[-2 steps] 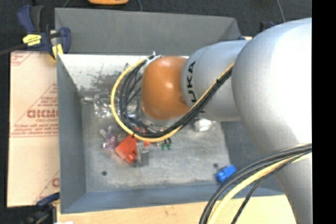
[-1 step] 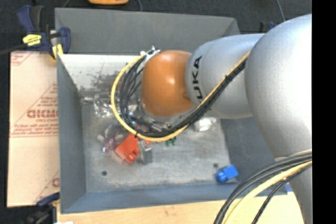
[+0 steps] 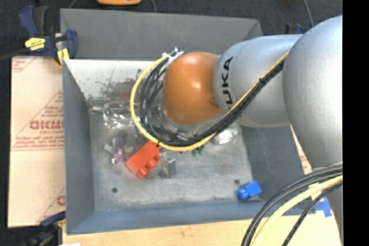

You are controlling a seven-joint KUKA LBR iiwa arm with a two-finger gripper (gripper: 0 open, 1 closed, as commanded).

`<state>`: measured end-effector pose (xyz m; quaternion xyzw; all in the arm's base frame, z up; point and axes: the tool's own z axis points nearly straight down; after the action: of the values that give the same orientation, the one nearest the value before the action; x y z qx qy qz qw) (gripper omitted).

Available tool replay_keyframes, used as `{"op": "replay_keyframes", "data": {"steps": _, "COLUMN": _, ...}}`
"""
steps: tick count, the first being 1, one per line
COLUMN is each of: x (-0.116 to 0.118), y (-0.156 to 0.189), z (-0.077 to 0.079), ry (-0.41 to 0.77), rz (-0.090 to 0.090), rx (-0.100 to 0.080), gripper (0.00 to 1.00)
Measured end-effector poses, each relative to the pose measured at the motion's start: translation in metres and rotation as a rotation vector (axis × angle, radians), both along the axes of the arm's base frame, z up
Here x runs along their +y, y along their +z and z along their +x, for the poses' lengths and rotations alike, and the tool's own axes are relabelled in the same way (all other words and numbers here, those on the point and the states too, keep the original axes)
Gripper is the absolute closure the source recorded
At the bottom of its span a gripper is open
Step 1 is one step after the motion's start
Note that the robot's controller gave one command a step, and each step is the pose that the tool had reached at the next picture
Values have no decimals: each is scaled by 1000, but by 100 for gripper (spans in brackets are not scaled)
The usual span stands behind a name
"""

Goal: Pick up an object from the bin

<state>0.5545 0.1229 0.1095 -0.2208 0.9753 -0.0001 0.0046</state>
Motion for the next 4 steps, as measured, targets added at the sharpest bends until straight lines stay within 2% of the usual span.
{"op": "replay_keyframes", "data": {"steps": 1, "x": 0, "y": -41, "z": 3, "ry": 19, "rz": 0, "rx": 10, "gripper": 0}}
{"op": "replay_keyframes", "data": {"steps": 2, "x": 0, "y": -40, "z": 4, "ry": 12, "rz": 2, "rx": 8, "gripper": 0}}
{"op": "replay_keyframes", "data": {"steps": 3, "x": 0, "y": -40, "z": 4, "ry": 10, "rz": 2, "rx": 7, "gripper": 100}}
{"op": "replay_keyframes", "data": {"steps": 4, "x": 0, "y": 49, "z": 7, "ry": 2, "rz": 0, "rx": -3, "gripper": 100}}
